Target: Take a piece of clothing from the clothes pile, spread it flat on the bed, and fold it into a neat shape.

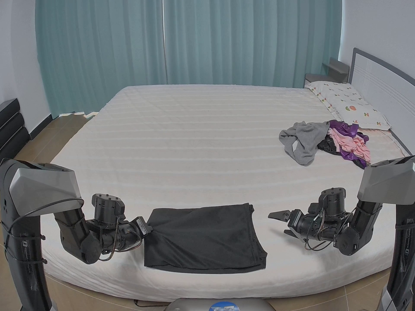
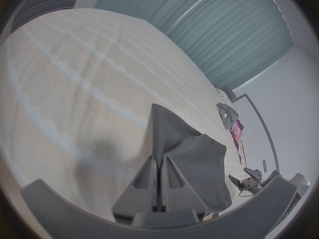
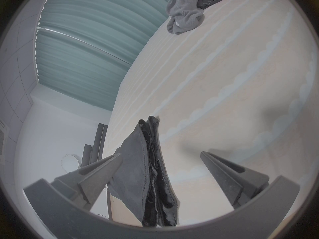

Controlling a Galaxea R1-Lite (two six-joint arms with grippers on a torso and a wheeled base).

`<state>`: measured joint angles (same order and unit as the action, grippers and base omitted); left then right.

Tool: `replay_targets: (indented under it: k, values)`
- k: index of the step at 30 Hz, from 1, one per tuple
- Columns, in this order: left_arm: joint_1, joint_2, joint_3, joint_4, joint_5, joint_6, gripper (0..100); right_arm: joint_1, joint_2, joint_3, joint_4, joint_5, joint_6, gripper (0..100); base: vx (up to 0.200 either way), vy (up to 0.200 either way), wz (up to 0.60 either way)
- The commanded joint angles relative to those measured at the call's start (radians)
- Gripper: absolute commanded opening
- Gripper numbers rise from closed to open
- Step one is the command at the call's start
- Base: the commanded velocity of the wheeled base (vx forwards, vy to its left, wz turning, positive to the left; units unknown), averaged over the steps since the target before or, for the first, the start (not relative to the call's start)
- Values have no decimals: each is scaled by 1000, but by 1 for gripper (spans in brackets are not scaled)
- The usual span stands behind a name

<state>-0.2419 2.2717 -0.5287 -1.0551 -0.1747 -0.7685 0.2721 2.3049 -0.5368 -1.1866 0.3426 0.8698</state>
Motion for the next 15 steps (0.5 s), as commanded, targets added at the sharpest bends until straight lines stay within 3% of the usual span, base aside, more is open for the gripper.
replay_targets:
  k: [1,4,12,15]
  values:
    - [4,0,4,0,0,-6,0,15,-1,-8,-1,-22,-2,100,0,200,0]
    - [3,-1,4,0,0,-11,0,35,1,-23,4,-60,-3,100,0,200,0]
    - [3,-1,6,0,0,-11,0,38,2,-29,5,-62,-3,100,0,200,0]
    - [-2,-1,7,0,0,-11,0,38,2,-29,4,-62,-3,100,0,0,0]
